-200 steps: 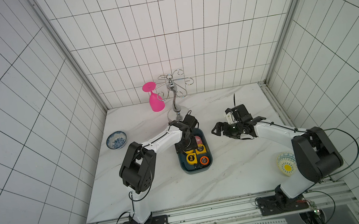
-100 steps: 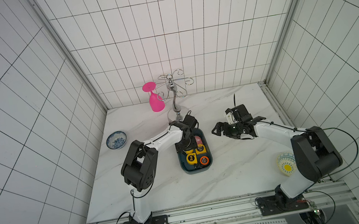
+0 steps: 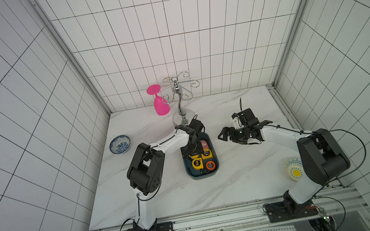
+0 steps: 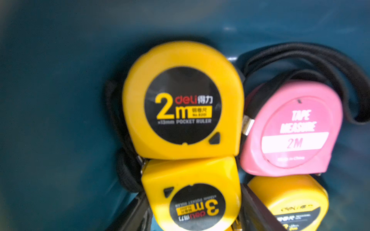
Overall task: Take the tape measure out of the storage box
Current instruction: Pick up the tape measure from the storage box.
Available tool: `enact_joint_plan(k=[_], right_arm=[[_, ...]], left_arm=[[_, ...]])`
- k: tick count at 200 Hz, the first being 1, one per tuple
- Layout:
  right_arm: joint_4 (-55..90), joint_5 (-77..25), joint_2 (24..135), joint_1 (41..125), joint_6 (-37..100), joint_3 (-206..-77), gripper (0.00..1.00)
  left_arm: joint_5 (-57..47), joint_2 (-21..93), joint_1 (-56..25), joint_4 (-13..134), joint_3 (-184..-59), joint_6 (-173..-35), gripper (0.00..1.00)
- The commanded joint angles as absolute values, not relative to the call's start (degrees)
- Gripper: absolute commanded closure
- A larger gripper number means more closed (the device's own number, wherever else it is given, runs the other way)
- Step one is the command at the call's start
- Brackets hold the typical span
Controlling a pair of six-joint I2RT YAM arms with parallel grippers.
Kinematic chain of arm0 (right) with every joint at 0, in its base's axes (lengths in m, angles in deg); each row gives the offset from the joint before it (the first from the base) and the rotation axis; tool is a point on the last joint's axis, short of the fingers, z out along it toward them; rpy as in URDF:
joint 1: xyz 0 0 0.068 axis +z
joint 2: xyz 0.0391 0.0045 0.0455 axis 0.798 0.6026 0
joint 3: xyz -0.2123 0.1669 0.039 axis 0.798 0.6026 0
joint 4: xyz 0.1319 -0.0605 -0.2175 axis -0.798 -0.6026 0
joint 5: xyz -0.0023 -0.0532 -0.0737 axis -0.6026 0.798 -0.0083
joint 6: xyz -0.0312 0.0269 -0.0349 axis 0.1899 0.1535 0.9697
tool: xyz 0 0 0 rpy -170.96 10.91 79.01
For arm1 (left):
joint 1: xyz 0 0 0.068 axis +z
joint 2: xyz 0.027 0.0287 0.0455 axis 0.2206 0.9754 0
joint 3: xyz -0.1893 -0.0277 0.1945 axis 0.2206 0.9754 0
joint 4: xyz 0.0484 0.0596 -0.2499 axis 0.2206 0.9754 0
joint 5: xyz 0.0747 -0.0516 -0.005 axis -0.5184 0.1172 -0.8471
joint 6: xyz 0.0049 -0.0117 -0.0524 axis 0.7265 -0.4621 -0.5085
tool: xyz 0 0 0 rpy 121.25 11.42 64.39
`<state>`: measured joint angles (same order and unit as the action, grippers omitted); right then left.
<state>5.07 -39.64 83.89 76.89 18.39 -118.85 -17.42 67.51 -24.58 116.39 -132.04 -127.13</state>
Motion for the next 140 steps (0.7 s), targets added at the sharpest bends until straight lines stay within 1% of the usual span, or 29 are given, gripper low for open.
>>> enact_joint_plan(k=[1, 10, 17, 57, 81, 94, 113, 140], right_arm=[[5.01, -40.30, 84.65, 76.41, 18.54, -118.55, 0.01], [5.01, -40.35, 84.73, 76.38, 18.46, -118.63, 0.01], [5.04, -40.34, 84.77, 76.38, 18.46, -118.64, 0.01], [5.07, -40.51, 84.78, 76.41, 18.50, -118.73, 0.01], [5.35, -41.07, 84.79, 76.35, 18.28, -118.82, 0.01], [5.38, -41.23, 84.67, 76.37, 18.18, -118.82, 0.01], [5.47, -41.44, 84.41, 76.41, 18.18, -118.73, 0.01], [5.59, -41.65, 84.00, 76.50, 18.06, -118.64, 0.01]], left_arm=[[-17.68, 69.09, -24.00, 115.84, -133.46, -126.41, 0.35], [-17.52, 69.26, -23.77, 115.84, -133.39, -126.41, 0.37], [-17.42, 69.16, -23.71, 115.85, -133.32, -126.38, 0.40], [-17.30, 66.89, -23.68, 116.22, -132.17, -126.57, 0.60], [-17.17, 65.05, -23.79, 116.91, -131.60, -126.91, 0.76], [-17.23, 63.75, -24.01, 117.32, -131.27, -127.17, 0.83], [-17.49, 61.76, -24.67, 118.00, -130.68, -127.71, 0.89], [-17.77, 58.94, -25.46, 118.93, -129.92, -128.56, 0.93]])
